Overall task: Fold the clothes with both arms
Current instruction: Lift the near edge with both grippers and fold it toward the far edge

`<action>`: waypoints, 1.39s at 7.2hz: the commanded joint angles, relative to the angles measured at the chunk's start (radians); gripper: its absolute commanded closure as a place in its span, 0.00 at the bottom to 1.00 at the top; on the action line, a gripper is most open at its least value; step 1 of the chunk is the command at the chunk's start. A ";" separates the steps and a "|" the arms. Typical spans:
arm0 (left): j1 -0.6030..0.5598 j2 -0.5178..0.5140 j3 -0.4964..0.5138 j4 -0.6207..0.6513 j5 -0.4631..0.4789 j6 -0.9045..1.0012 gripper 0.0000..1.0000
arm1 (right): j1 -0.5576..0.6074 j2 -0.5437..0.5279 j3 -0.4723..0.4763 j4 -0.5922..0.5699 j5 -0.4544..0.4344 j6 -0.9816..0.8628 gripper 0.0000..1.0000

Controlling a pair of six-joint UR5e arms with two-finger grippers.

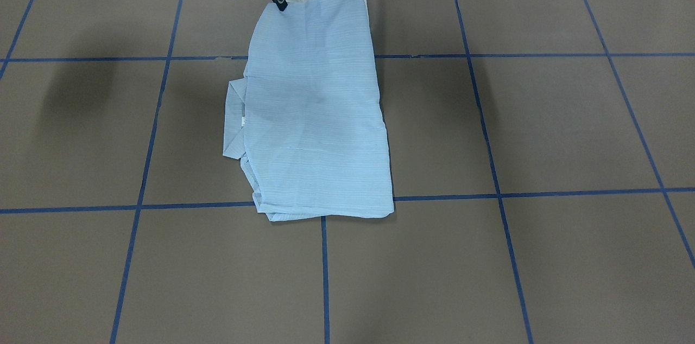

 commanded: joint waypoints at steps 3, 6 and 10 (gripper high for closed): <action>-0.183 -0.028 0.056 -0.025 -0.003 0.031 1.00 | 0.220 0.048 -0.150 0.004 0.071 -0.138 1.00; -0.268 -0.083 0.244 -0.191 -0.003 0.083 1.00 | 0.301 0.133 -0.274 0.010 0.076 -0.215 1.00; -0.398 -0.101 0.388 -0.323 -0.024 0.172 1.00 | 0.382 0.252 -0.432 0.010 0.076 -0.293 1.00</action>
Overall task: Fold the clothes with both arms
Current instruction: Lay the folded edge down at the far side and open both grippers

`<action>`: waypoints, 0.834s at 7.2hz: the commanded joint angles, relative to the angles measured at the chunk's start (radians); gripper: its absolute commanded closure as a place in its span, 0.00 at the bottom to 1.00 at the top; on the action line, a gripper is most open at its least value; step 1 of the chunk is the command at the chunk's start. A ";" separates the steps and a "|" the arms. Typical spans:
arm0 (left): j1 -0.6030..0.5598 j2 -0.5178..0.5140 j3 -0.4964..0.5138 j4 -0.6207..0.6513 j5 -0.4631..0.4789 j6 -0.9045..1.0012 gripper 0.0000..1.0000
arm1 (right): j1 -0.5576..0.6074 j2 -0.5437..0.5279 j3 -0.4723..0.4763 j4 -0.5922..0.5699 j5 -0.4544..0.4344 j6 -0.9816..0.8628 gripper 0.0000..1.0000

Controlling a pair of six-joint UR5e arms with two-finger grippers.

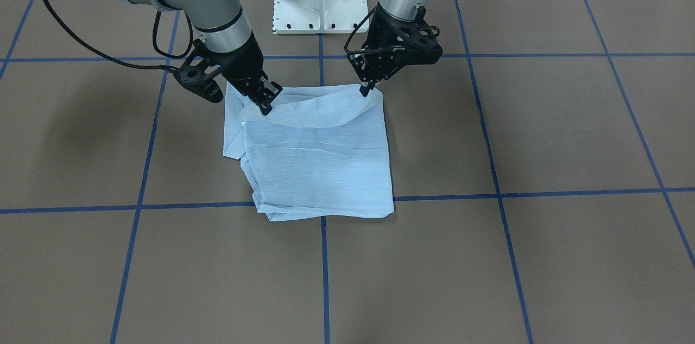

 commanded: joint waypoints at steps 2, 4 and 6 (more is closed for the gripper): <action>-0.108 -0.005 0.116 -0.125 -0.040 0.039 1.00 | 0.056 0.068 -0.120 0.002 0.001 -0.065 1.00; -0.123 -0.068 0.253 -0.220 -0.040 0.053 1.00 | 0.068 0.110 -0.203 0.049 0.001 -0.078 1.00; -0.121 -0.074 0.318 -0.288 -0.040 0.052 1.00 | 0.068 0.153 -0.316 0.116 0.001 -0.079 1.00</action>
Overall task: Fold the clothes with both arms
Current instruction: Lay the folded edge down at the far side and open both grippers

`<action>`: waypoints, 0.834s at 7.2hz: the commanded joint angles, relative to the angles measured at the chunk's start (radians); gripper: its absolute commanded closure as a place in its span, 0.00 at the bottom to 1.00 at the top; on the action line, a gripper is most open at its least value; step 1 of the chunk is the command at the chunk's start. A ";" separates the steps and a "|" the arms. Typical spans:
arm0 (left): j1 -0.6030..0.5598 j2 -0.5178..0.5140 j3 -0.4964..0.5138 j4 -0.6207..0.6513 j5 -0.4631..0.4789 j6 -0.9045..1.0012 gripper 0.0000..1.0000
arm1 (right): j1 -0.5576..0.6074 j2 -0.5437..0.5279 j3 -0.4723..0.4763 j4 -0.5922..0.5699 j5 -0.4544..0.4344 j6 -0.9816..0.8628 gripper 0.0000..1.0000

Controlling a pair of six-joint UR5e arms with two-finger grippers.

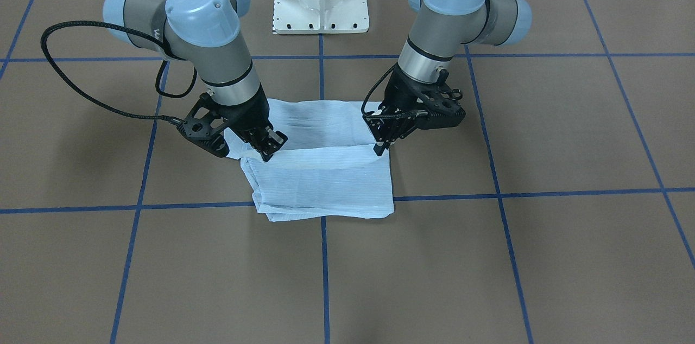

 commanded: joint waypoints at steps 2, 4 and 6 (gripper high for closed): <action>-0.001 -0.009 0.091 -0.061 0.001 -0.002 1.00 | 0.002 0.089 -0.194 0.100 0.000 -0.003 1.00; -0.002 -0.017 0.148 -0.116 0.003 -0.004 1.00 | 0.013 0.114 -0.306 0.192 -0.003 -0.007 1.00; -0.002 -0.044 0.202 -0.131 0.004 -0.016 1.00 | 0.016 0.114 -0.331 0.217 -0.003 -0.007 1.00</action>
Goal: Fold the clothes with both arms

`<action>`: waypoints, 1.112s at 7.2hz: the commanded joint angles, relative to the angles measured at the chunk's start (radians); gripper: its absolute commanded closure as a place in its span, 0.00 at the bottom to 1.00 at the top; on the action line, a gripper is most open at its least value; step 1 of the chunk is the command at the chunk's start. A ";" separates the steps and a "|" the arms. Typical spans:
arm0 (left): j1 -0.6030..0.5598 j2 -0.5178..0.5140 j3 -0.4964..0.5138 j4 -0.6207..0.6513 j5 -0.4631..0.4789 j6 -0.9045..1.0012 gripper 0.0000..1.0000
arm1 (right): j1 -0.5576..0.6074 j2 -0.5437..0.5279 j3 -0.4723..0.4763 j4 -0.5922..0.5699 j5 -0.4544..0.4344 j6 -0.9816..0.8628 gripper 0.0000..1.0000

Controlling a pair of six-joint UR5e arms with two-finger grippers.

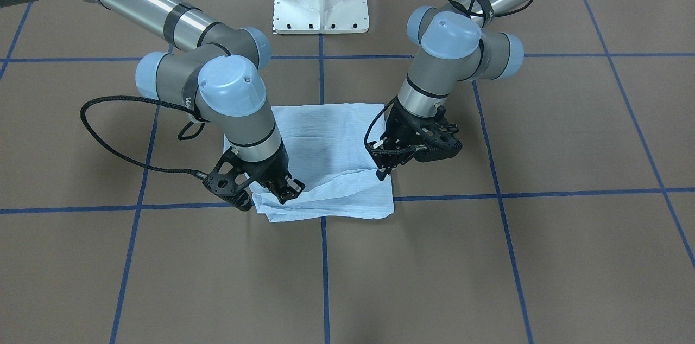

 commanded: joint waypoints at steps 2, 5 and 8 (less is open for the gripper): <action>0.000 -0.015 0.052 -0.032 0.005 -0.016 0.01 | 0.000 0.002 -0.027 0.061 0.001 -0.010 0.00; -0.077 -0.009 0.052 -0.023 -0.013 0.038 0.00 | 0.029 0.004 -0.024 0.093 0.027 -0.052 0.00; -0.245 0.150 -0.099 -0.006 -0.215 0.297 0.00 | 0.135 -0.117 0.076 0.077 0.089 -0.410 0.00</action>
